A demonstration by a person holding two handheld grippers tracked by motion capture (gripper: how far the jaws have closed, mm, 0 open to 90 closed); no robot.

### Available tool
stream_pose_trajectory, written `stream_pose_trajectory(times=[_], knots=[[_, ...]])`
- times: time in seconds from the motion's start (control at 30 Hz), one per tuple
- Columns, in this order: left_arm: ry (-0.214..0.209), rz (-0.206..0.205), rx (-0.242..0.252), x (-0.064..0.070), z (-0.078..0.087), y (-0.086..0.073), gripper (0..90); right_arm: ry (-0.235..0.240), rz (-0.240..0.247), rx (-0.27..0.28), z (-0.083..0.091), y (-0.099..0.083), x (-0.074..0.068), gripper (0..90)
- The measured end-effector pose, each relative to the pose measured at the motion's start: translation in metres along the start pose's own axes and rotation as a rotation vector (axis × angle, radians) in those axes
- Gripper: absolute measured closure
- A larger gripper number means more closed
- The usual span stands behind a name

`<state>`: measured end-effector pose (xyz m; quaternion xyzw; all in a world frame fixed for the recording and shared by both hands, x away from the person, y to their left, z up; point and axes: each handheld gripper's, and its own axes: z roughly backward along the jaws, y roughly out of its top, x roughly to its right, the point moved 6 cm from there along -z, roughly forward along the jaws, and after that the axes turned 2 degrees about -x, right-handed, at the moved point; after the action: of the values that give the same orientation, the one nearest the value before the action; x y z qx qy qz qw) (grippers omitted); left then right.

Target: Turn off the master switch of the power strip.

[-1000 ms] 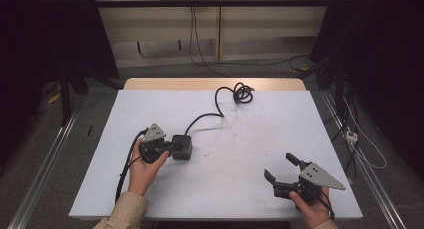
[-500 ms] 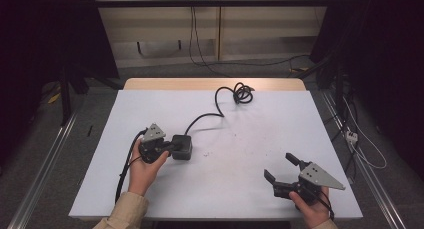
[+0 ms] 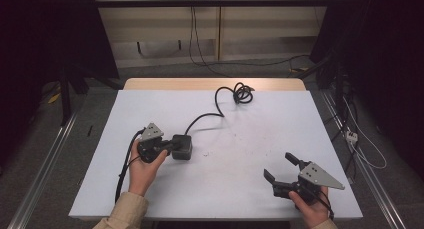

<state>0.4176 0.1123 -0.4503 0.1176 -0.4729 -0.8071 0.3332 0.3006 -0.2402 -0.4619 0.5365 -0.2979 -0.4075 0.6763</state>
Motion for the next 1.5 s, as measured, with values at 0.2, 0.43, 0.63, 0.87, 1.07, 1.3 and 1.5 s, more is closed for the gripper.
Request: stream_pose_trajectory(times=[0.2,0.43,0.63,0.87,1.07,1.3,1.5], knots=[[-0.014,0.005,0.012,0.003,0.002,0.002,88.2,-0.001,-0.001,0.001,0.000,0.000,0.001,6.6],[-0.045,0.016,0.029,0.007,0.010,0.005,66.8,0.001,-0.003,0.002,-0.001,0.000,-0.001,6.6],[-0.060,0.003,0.030,0.011,0.020,0.005,51.9,0.001,0.002,0.001,0.000,0.000,-0.002,6.6],[-0.079,0.007,0.034,0.012,0.032,0.003,39.7,0.001,0.001,0.000,-0.001,0.001,-0.002,6.6],[-0.075,0.011,0.035,0.009,0.037,-0.002,34.7,0.000,0.005,0.002,-0.001,0.001,-0.002,6.6],[-0.067,0.032,0.042,0.005,0.042,-0.008,27.4,-0.002,0.005,0.001,-0.001,0.001,-0.002,6.6],[-0.068,0.047,0.040,0.000,0.047,-0.011,25.1,-0.003,0.004,0.001,-0.001,0.002,-0.002,6.6]])
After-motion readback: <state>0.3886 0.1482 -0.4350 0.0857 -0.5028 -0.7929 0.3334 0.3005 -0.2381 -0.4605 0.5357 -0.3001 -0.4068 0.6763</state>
